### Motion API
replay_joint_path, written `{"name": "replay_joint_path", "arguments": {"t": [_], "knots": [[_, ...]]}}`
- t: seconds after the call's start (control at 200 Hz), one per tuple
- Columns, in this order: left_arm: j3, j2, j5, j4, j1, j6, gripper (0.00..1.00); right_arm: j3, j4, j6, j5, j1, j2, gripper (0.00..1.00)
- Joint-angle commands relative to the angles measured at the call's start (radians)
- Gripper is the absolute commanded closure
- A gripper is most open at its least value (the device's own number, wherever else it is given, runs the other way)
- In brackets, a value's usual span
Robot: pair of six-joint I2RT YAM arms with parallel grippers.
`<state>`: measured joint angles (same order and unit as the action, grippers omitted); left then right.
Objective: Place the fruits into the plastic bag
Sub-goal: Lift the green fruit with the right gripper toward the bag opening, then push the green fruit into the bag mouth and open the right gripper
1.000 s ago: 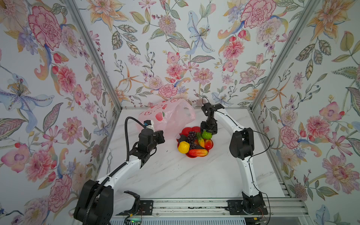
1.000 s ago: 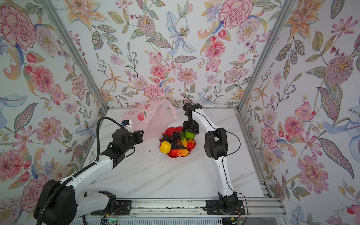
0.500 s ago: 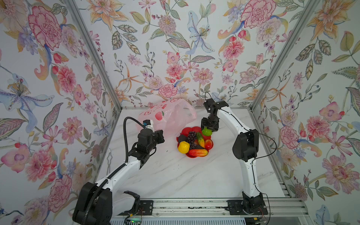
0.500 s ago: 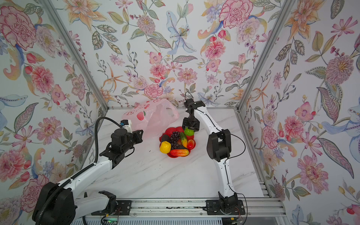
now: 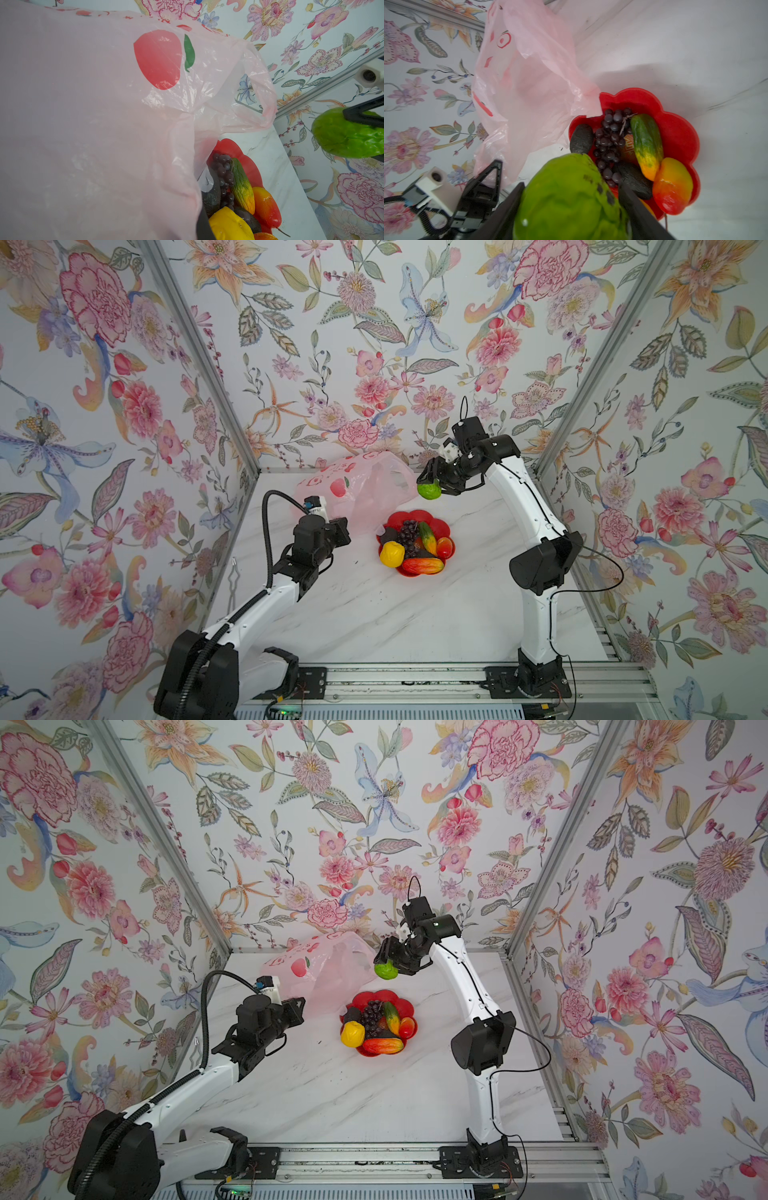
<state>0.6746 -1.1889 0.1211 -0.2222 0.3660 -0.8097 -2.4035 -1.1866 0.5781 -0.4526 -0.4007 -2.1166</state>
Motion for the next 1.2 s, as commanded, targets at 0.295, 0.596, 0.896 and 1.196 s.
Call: {"name": "replay_joint_path", "arguments": {"t": [0.295, 0.596, 0.896, 1.196], "knots": [[-0.007, 0.023, -0.017, -0.02, 0.014, -0.032, 1.0, 0.15, 0.396, 0.221, -0.197, -0.12, 0.026, 0.45], [-0.007, 0.035, -0.02, -0.018, 0.016, -0.05, 1.0, 0.325, 0.631, 0.345, -0.219, -0.144, -0.014, 0.46], [-0.009, 0.026, -0.008, -0.027, 0.022, -0.065, 1.0, 0.348, 0.72, 0.422, -0.216, -0.156, -0.117, 0.47], [-0.001, 0.015, 0.008, -0.037, 0.041, -0.08, 1.0, 0.292, 0.762, 0.483, -0.206, -0.171, -0.237, 0.47]]}}
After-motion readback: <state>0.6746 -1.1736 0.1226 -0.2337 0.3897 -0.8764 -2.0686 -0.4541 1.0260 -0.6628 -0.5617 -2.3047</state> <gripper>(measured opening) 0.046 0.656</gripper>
